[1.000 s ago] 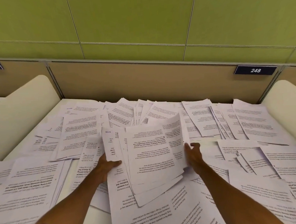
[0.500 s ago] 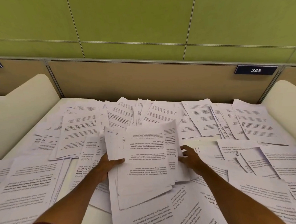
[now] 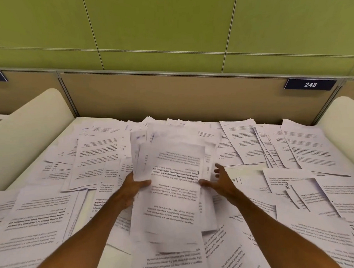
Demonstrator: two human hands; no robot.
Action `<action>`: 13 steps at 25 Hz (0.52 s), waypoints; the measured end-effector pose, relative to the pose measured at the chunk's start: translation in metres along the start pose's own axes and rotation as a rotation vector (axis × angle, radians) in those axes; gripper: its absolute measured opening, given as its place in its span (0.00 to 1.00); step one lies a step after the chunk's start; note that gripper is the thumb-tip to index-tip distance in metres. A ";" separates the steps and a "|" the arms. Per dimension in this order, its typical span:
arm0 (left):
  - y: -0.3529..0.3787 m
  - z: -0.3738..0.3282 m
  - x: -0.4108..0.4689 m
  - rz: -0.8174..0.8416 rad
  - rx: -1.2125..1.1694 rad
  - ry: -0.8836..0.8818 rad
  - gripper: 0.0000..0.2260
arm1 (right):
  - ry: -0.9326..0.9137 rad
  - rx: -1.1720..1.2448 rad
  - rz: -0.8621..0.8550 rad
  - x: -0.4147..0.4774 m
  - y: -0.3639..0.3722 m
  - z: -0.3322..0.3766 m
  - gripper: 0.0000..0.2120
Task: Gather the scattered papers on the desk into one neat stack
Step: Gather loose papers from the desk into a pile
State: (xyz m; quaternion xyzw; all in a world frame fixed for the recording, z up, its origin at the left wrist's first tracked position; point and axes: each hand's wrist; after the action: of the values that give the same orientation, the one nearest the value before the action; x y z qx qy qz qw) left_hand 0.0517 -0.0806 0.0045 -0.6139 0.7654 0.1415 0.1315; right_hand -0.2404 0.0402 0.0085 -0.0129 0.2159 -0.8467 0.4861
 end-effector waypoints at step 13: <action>0.069 -0.134 -0.001 -0.032 -0.036 0.531 0.20 | -0.333 0.561 -0.182 0.029 -0.018 0.095 0.16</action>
State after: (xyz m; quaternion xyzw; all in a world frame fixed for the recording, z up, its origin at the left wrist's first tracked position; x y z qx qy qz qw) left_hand -0.0189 -0.1164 0.1327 -0.6437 0.7607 -0.0130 -0.0826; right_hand -0.2484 -0.0094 0.0958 -0.0357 -0.1099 -0.8993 0.4219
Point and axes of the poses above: each hand's wrist, its own x-axis towards the middle knuckle, its own y-axis out of the palm, z = x × y, and after that the axes turned 10 degrees about -z, right-handed
